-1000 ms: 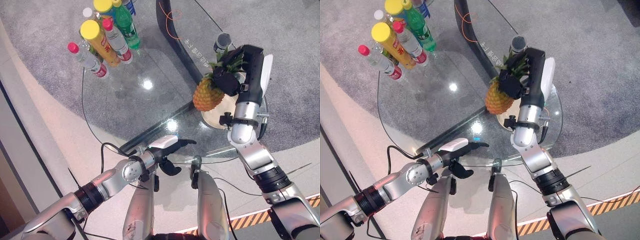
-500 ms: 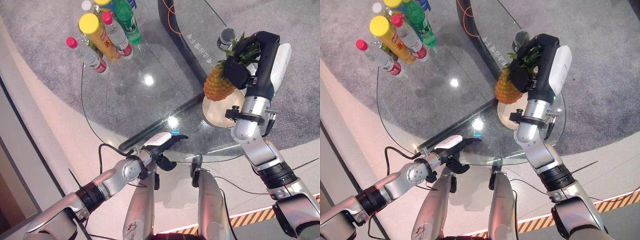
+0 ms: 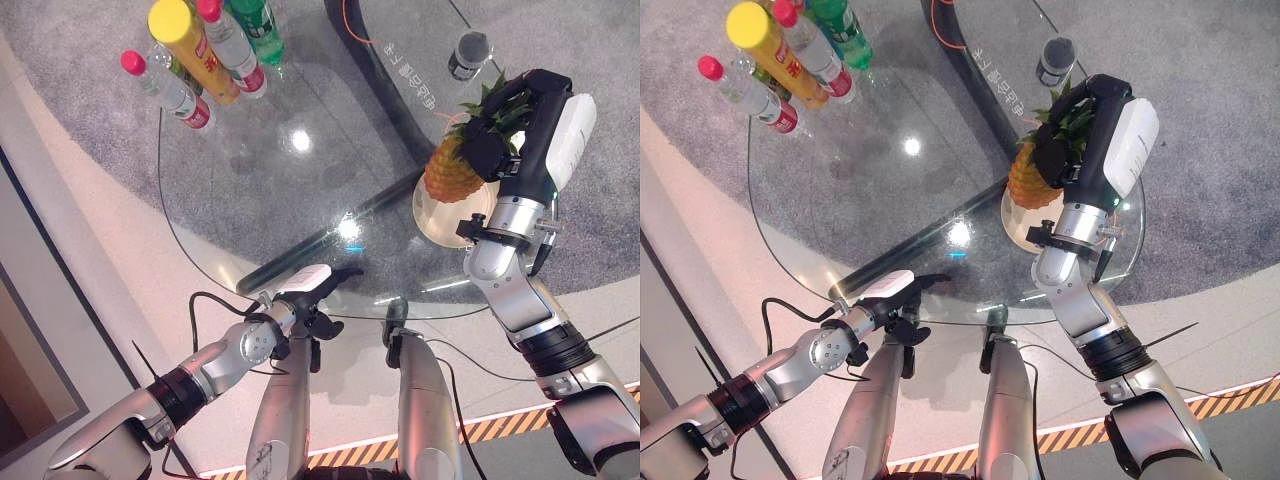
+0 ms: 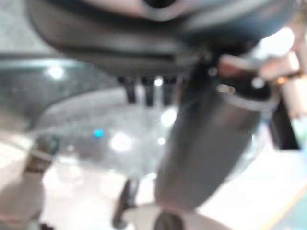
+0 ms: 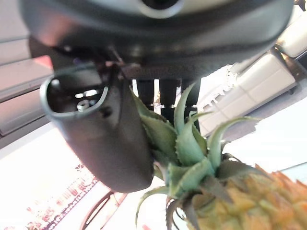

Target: Pick up the fruit to the plate

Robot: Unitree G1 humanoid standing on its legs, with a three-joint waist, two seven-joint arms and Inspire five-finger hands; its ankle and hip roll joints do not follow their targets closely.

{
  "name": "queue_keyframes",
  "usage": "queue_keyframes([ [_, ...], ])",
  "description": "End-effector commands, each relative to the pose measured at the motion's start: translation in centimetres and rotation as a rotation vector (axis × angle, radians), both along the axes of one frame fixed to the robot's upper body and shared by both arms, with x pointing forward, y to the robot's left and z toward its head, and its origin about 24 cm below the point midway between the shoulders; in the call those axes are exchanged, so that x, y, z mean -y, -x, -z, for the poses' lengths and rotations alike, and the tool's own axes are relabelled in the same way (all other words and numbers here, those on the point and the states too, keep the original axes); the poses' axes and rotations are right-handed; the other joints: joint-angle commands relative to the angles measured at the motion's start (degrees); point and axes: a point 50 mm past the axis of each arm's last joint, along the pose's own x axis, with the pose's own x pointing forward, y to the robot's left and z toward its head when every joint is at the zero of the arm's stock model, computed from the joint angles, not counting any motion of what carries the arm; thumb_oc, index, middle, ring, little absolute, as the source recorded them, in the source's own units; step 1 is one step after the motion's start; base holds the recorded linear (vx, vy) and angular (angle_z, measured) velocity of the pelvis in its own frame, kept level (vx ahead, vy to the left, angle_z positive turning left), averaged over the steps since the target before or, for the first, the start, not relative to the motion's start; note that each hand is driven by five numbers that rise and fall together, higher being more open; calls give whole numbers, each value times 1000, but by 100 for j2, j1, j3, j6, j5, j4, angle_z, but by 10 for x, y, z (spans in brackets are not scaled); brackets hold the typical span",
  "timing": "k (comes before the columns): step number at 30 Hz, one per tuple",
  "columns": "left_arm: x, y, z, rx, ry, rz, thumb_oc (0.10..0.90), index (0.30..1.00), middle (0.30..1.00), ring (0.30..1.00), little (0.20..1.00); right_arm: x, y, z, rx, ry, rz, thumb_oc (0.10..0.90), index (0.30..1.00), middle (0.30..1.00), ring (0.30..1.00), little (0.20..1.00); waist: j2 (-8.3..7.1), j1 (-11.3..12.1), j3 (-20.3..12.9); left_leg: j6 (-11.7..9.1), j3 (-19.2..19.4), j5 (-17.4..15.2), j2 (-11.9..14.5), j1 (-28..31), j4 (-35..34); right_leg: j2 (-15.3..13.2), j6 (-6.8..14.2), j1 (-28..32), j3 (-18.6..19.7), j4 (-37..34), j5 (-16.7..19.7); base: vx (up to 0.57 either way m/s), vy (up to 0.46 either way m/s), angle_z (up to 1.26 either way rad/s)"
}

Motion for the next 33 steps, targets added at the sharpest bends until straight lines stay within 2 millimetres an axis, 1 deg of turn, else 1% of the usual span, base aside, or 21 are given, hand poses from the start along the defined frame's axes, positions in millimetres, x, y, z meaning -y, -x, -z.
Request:
queue_keyframes([
  [1,19,10,-25,106,122,95,800,900,900,900,900,-1,21,-70,378,78,2,100,300,300,300,200,21,-139,-144,346,248,-1059,-337,3,1309,255,158,314,-287,-1346,1315,-12,-8,-3],
  [9,20,11,-29,123,133,96,800,900,900,900,900,1,17,-62,365,120,46,100,300,300,300,200,102,-160,-144,338,304,-1090,-328,-268,1457,233,139,25,-284,-1166,1287,-14,-5,-3],
  [14,21,11,-33,132,140,96,800,900,900,900,900,4,15,-62,360,149,85,100,300,300,300,200,149,-147,-144,344,328,-1133,-325,-456,1592,204,125,-169,-315,-1005,1248,0,0,0],
  [15,20,11,-33,134,143,92,800,900,900,900,900,5,15,-61,362,150,92,100,300,300,300,200,156,-141,-144,348,330,-1147,-317,-499,1630,193,123,-217,-327,-949,1234,0,0,0],
  [16,20,12,-32,131,146,88,800,900,900,900,900,7,15,-58,361,144,97,100,300,300,300,200,170,-128,-144,345,325,-1236,-303,-517,1725,188,125,-243,-328,-838,1155,0,0,0],
  [17,20,11,-34,139,147,87,800,900,900,900,900,7,15,-60,370,144,100,100,300,300,300,200,173,-133,-144,348,321,-1184,-310,-599,1723,177,116,-321,-331,-836,1200,2,-13,4],
  [18,20,12,-33,134,148,87,800,900,900,900,900,8,16,-57,372,145,106,100,300,300,300,200,193,-124,-144,350,316,-1254,-305,-587,1782,178,115,-320,-326,-763,1136,-10,-3,3],
  [21,20,13,-33,135,151,88,800,900,900,900,900,10,18,-54,414,149,141,100,300,300,300,200,221,-115,-144,361,300,-1279,-315,-668,1849,170,105,-410,-319,-686,1120,-6,-3,4],
  [22,20,12,-35,141,151,88,800,900,900,900,900,10,18,-56,424,150,146,100,300,300,300,200,220,-118,-144,365,299,-1230,-321,-718,1832,164,99,-457,-322,-705,1166,0,0,0],
  [23,21,13,-34,135,150,89,800,900,900,900,900,10,18,-54,422,155,153,100,300,300,300,200,225,-111,-144,364,298,-1285,-315,-678,1860,167,106,-420,-321,-673,1116,0,0,0],
  [24,22,12,-35,142,149,91,800,900,900,900,900,10,17,-56,440,166,169,100,300,300,300,200,237,-109,-144,369,298,-1236,-318,-748,1853,151,97,-488,-327,-678,1160,0,0,0],
  [25,23,13,-34,140,148,95,800,900,900,900,900,11,17,-55,449,173,176,100,300,300,300,200,266,-96,-144,365,298,-1287,-308,-754,1893,146,101,-499,-327,-629,1110,-35,-13,-1],
  [26,23,12,-36,146,148,96,800,900,900,900,900,10,17,-57,457,175,179,100,300,300,300,200,267,-99,-144,368,296,-1234,-315,-809,1874,140,95,-550,-330,-651,1159,0,0,0],
  [28,23,13,-35,144,149,97,800,900,900,900,900,11,16,-57,473,190,192,100,300,300,300,200,290,-83,-144,361,288,-1283,-310,-797,1901,143,102,-553,-330,-607,1114,0,0,0],
  [29,23,12,-36,150,150,96,800,900,900,900,900,10,16,-58,491,197,197,100,300,300,300,200,302,-87,-144,362,288,-1225,-318,-860,1878,142,94,-619,-329,-623,1162,-31,-4,1],
  [33,22,14,-36,154,148,99,800,900,900,900,900,10,17,-57,511,237,221,100,300,300,300,200,329,-83,-144,365,293,-1217,-323,-888,1863,149,87,-659,-324,-631,1169,-8,-1,0],
])
